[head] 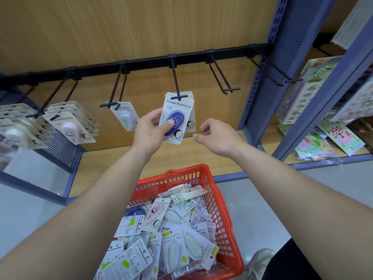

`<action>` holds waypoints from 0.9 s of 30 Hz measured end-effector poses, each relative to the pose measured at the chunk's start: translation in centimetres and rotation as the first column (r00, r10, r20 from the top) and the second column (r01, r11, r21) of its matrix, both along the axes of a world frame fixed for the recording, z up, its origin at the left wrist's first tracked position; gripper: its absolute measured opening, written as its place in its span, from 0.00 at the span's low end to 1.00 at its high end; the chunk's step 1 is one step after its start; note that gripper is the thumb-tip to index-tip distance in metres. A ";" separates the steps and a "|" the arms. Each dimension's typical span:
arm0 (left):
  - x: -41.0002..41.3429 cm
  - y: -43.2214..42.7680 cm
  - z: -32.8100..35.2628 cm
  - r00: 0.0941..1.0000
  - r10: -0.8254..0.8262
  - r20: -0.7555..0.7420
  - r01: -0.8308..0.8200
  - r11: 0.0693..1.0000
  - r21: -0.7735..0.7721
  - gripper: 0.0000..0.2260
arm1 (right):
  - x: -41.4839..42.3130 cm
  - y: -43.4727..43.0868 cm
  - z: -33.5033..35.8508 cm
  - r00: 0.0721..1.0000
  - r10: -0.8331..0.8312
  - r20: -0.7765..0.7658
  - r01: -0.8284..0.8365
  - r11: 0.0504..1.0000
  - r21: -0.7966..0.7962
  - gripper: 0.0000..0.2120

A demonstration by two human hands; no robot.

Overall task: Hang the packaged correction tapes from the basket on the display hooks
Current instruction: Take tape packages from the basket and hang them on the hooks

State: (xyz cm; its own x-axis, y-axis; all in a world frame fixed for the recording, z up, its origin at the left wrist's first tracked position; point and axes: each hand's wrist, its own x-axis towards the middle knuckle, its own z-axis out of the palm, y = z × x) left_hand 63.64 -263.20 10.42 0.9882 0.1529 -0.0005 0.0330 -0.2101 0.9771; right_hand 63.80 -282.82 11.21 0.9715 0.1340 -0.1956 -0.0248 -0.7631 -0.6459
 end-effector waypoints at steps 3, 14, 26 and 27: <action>0.0 -0.1 -0.3 0.999 0.026 0.023 -0.026 1.000 0.010 0.14 | 0.0 0.1 -0.2 1.000 0.023 -0.009 -0.023 1.000 -0.012 0.20; 2.5 -0.4 0.5 0.997 0.046 -0.068 -0.030 0.975 0.220 0.15 | -0.7 1.0 -0.4 0.993 0.109 -0.047 -0.112 0.990 -0.084 0.20; -12.8 11.2 -5.5 0.889 0.015 -0.457 0.300 0.735 0.608 0.24 | -7.2 5.8 -4.9 0.909 0.366 -0.198 -0.415 0.826 -0.382 0.20; -14.0 12.2 -6.4 0.875 0.027 -0.484 0.325 0.707 0.628 0.23 | -8.1 6.2 -5.5 0.890 0.400 -0.219 -0.456 0.799 -0.392 0.21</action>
State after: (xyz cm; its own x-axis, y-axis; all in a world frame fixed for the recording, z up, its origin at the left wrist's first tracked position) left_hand 49.59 -250.97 4.03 0.9141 0.1355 -0.3823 0.3116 -0.8379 0.4481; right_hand 55.72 -276.58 5.71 0.7999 0.4083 -0.4399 0.3145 -0.9094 -0.2721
